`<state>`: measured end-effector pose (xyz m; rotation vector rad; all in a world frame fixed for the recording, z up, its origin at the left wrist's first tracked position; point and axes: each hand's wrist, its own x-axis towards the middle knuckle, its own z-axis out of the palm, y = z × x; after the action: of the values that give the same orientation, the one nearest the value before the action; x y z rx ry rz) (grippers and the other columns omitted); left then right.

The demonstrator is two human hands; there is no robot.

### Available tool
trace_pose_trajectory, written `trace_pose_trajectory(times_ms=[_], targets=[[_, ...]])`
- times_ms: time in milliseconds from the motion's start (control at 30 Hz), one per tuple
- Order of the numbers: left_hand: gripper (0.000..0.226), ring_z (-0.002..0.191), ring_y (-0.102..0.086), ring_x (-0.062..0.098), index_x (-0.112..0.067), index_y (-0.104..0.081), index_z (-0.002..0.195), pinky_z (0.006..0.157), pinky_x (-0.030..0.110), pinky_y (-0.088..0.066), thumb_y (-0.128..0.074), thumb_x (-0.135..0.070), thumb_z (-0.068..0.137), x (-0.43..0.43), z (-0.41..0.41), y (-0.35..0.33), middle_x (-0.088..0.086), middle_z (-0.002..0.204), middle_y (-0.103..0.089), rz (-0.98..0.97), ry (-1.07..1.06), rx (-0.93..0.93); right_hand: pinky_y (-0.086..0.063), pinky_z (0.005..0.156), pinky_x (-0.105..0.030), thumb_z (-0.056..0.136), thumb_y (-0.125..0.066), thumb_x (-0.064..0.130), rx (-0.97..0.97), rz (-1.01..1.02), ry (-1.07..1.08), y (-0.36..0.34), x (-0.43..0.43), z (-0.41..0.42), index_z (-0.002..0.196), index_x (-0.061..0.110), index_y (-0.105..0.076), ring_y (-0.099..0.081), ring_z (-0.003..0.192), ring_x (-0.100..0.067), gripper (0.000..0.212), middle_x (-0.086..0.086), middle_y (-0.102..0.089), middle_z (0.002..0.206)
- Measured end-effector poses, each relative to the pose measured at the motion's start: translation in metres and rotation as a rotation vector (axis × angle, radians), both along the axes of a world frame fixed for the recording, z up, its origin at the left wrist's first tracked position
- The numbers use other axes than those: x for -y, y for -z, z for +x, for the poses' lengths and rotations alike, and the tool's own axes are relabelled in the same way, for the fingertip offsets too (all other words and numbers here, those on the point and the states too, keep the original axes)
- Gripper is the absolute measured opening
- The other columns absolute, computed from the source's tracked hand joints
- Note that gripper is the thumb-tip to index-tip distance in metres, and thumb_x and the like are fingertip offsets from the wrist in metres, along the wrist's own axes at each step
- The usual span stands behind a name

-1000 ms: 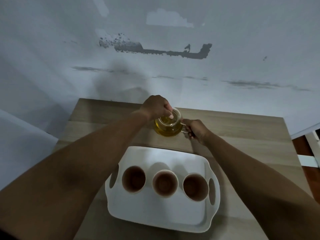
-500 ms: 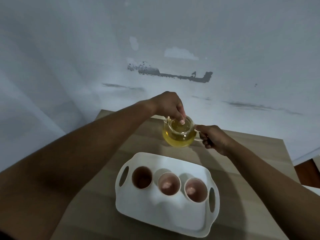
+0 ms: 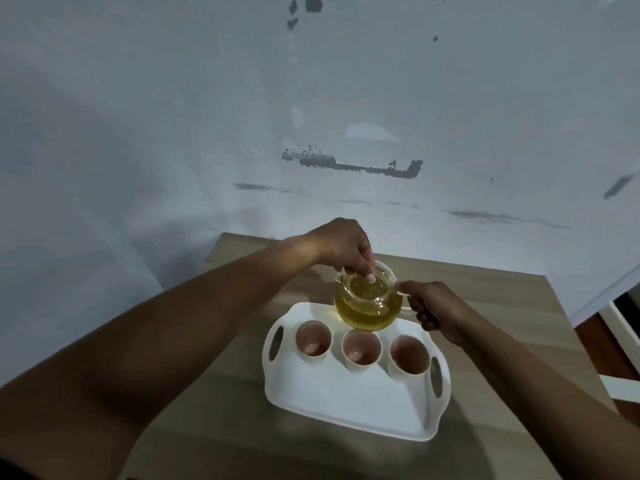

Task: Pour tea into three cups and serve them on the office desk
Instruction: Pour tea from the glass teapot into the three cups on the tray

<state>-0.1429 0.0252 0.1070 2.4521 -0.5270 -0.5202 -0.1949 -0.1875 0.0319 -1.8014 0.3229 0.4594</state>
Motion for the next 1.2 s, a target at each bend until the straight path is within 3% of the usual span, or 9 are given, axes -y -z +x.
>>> trace_pose_trajectory(times_ms=[333,533,767,1200], targets=[[0.023,0.061,-0.064,0.002,-0.014,-0.08,0.088,0.054,0.017,-0.053,-0.089,-0.023,0.068,-0.026,-0.038,0.037,-0.006,0.073,-0.074,-0.111,0.002,-0.036,-0.018,0.045,-0.023,0.083,-0.067,0.026,-0.031,-0.072,0.039,0.011,-0.022,-0.043,0.061,0.016,-0.045,-0.022,0.045,-0.014,0.032,0.002,-0.032,0.051],[0.024,0.064,-0.067,0.003,-0.013,-0.08,0.09,0.058,0.019,-0.055,-0.088,-0.021,0.069,-0.037,-0.04,0.051,-0.004,0.074,-0.076,-0.148,-0.019,-0.093,-0.019,0.045,-0.023,0.083,-0.067,0.025,-0.045,-0.136,0.045,0.012,-0.033,-0.045,0.07,0.012,-0.052,-0.024,0.042,-0.013,0.024,0.0,-0.036,0.055],[0.025,0.065,-0.068,0.004,-0.013,-0.08,0.091,0.06,0.021,-0.058,-0.088,-0.02,0.069,-0.042,-0.032,0.053,-0.002,0.077,-0.077,-0.169,-0.034,-0.12,-0.02,0.046,-0.023,0.081,-0.07,0.026,-0.04,-0.205,0.058,0.003,-0.039,-0.037,0.061,0.013,-0.051,-0.024,0.046,-0.014,0.031,-0.001,-0.039,0.055],[0.025,0.067,-0.07,0.006,-0.012,-0.08,0.091,0.059,0.02,-0.055,-0.088,-0.021,0.069,-0.047,-0.033,0.06,0.0,0.078,-0.077,-0.191,-0.044,-0.131,-0.021,0.049,-0.023,0.081,-0.069,0.027,-0.047,-0.297,-0.008,-0.006,-0.043,-0.032,0.066,0.013,-0.054,-0.025,0.05,-0.015,0.026,-0.003,-0.041,0.062]])
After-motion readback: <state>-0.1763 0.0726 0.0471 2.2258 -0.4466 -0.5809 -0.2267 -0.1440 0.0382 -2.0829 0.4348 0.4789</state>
